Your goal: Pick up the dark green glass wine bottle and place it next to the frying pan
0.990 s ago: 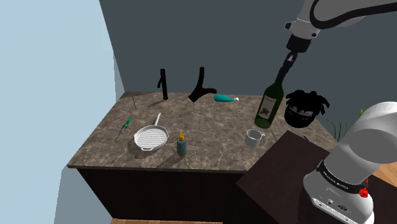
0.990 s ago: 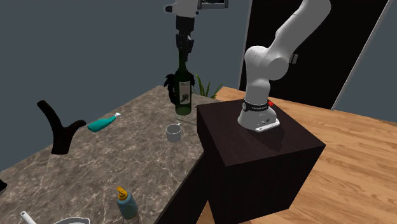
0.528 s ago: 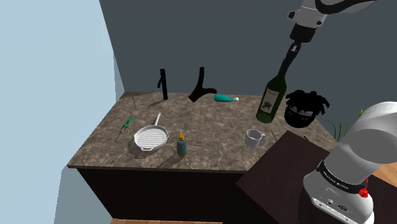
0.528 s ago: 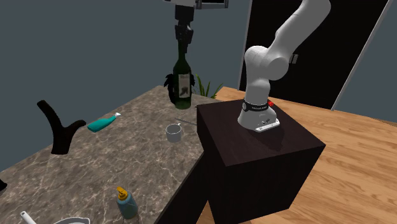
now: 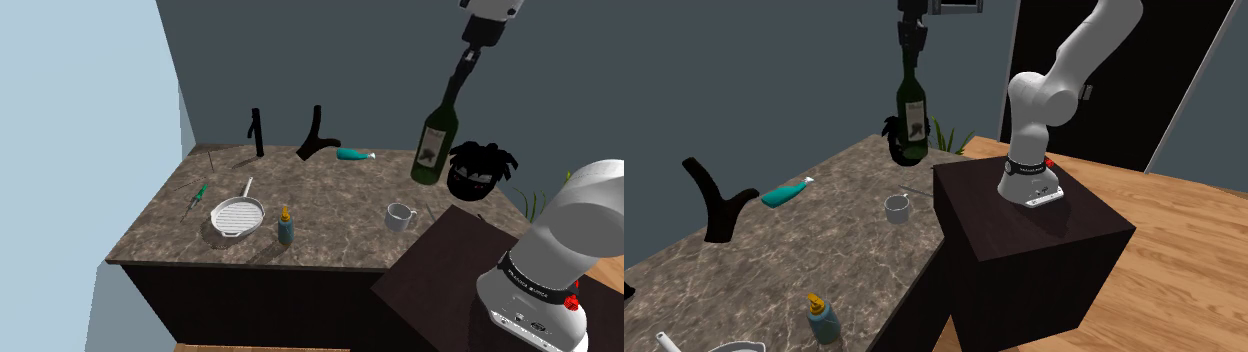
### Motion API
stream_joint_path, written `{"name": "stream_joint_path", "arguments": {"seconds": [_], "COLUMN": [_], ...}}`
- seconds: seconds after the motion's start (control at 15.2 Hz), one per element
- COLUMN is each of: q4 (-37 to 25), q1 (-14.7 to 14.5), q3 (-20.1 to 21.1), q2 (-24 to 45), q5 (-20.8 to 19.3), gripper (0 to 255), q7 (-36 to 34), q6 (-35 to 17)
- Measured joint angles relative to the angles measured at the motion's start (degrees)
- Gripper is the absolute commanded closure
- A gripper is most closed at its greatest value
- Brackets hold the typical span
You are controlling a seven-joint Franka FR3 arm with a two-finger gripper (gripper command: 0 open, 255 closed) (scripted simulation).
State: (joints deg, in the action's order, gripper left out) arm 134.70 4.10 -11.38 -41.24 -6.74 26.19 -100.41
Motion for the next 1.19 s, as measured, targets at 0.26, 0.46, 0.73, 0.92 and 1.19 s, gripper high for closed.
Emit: {"name": "stream_joint_path", "arguments": {"seconds": [0.26, 0.46, 0.73, 0.92, 1.19], "q4": [-2.9, -6.0, -6.4, -5.6, -5.9], "q1": [-0.1, -0.3, -1.4, -2.5, -3.8], "q3": [0.3, 0.5, 2.0, 3.3, 5.0], "q2": [0.2, 1.1, 4.9, 8.8, 14.6], "q5": [0.2, 0.5, 1.7, 2.7, 3.8], "gripper": [255, 255, 255, 255, 255], "q7": [0.0, 0.0, -2.2, -4.2, -6.9], "q6": [2.7, 4.9, 1.7, -2.8, -8.2]}}
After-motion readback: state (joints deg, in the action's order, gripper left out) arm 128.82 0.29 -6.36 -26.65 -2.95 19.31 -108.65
